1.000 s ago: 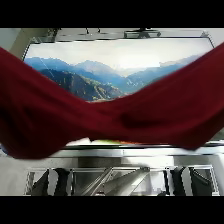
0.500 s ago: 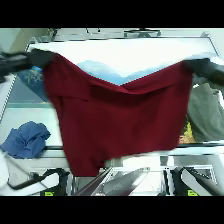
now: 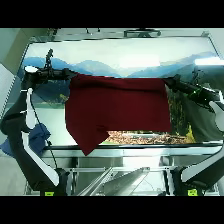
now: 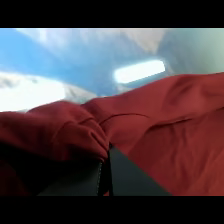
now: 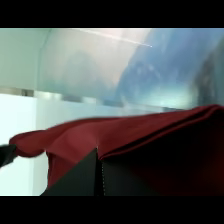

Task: Fold the shirts.

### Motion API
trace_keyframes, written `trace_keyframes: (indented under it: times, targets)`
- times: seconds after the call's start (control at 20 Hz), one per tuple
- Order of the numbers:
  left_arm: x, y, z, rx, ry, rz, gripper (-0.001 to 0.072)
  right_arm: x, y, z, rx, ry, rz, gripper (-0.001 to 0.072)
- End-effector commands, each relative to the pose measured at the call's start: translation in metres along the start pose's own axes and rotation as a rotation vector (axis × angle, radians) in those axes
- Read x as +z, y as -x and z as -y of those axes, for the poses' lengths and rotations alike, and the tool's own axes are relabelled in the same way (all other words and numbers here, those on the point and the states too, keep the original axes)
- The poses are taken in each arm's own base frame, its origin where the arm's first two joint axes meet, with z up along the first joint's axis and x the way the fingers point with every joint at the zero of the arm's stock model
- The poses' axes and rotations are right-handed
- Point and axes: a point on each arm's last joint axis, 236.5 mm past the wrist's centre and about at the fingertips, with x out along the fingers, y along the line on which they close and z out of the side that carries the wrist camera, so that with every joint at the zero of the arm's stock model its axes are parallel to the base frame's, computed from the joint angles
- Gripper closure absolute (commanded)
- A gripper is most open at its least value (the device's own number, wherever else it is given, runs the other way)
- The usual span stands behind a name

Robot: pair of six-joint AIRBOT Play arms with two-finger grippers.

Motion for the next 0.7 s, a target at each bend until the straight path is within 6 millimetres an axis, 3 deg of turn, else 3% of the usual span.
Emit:
trace_keyframes:
  times: [0.0,0.1,0.2,0.45,0.65]
  targets:
    - [-0.007,0.0,-0.029,-0.003,0.049,-0.025,0.0689,0.022,-0.016,0.017,0.035,-0.068,0.024,0.0698]
    - [-0.021,-0.002,-0.038,0.017,0.061,-0.064,0.0688,0.029,-0.012,0.016,0.034,-0.069,0.033,0.0698]
    - [-0.039,-0.003,-0.055,0.088,0.066,-0.129,0.0689,0.027,-0.006,0.029,-0.01,-0.084,0.015,0.0698]
    - [-0.05,-0.02,-0.044,0.1,0.017,-0.189,0.0689,0.004,-0.006,0.051,-0.11,-0.016,-0.079,0.0698]
    - [-0.075,-0.019,-0.069,0.244,-0.001,-0.302,0.0689,0.002,-0.006,0.071,-0.203,0.021,-0.084,0.0697]
